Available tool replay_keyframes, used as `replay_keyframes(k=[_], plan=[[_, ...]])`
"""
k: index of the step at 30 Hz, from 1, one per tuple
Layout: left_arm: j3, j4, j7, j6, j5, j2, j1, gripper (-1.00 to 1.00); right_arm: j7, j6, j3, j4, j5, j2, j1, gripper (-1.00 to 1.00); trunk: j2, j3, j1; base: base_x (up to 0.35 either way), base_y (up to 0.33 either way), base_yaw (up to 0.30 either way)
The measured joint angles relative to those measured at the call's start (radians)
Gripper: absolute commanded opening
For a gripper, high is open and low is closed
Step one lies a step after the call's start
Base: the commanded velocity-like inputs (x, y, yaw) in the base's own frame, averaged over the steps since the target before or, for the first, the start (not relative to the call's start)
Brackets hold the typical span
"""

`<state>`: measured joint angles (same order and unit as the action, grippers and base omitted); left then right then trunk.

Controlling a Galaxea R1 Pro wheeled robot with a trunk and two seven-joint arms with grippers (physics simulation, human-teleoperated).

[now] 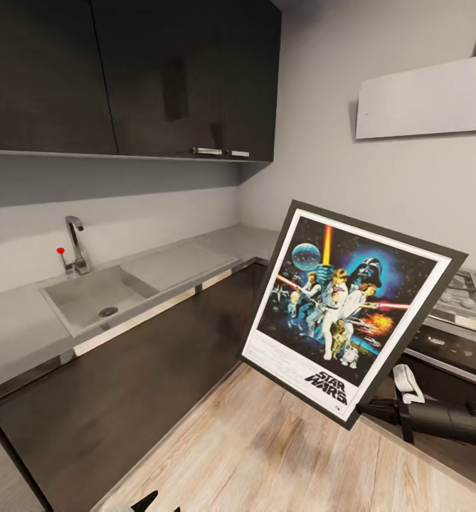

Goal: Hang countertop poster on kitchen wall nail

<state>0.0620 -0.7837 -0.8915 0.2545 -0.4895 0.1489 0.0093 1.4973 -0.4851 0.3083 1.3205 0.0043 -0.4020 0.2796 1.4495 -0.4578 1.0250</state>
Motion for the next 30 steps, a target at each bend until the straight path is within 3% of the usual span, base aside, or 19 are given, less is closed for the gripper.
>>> replay_keyframes(k=[6, 30], plan=[[-0.001, 0.001, 0.002, -0.002, 0.0, 0.0, 0.0, 1.0, 0.001, 0.001, 0.002, 0.0, -0.002, 0.0, -0.003, -1.0, 0.0, -0.001, 0.0, 0.0, 0.0, 0.0], [-0.002, 0.0, 0.002, -0.002, 0.0, 0.0, 0.0, 1.0, -0.003, 0.003, 0.001, -0.008, 0.001, 0.0, -0.003, -1.0, -0.168, 0.058, -0.092, 0.0, 0.0, 0.0]])
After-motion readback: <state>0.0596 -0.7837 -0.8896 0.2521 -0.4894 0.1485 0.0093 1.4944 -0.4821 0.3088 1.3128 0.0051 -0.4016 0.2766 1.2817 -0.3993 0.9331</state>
